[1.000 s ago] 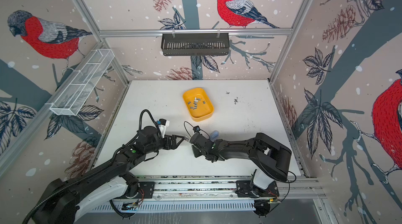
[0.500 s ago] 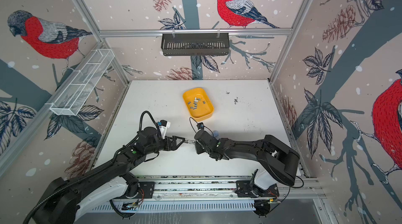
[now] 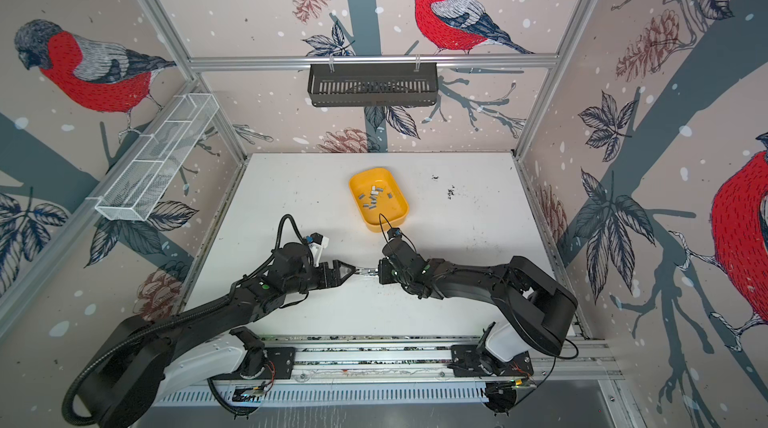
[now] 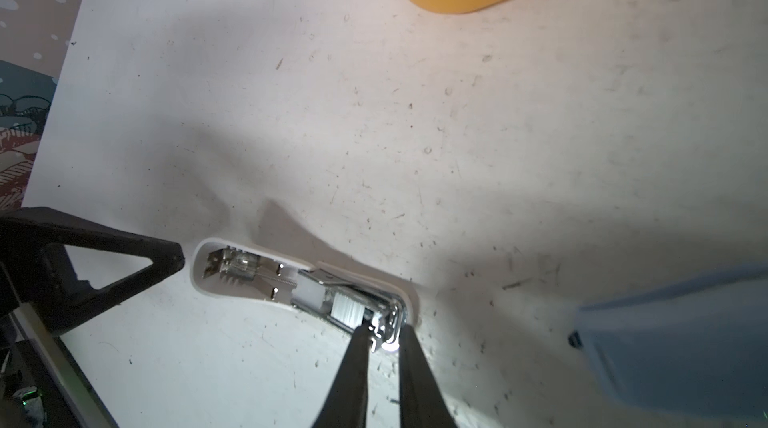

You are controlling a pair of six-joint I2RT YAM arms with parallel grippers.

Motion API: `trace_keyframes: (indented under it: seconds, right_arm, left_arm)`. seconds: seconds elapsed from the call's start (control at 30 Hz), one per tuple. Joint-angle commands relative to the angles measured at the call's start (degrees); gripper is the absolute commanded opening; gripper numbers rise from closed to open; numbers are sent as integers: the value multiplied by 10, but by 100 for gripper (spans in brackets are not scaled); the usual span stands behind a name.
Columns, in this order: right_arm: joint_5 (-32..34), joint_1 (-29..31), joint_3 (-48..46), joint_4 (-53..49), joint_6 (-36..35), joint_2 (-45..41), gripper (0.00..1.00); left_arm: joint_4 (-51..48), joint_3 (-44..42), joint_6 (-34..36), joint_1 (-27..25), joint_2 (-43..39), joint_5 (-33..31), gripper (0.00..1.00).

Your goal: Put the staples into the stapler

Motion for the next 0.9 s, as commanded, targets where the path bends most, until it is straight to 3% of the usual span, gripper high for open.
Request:
trace_keyframes:
  seconds: [0.0, 0.87]
  right_arm:
    - [-21, -6, -4, 38, 13, 10, 15]
    - [-22, 0, 3, 50, 5, 36, 9]
  left_arm:
    - [43, 1, -5, 1, -1, 8, 94]
    - [75, -12, -5, 1, 21, 24, 93]
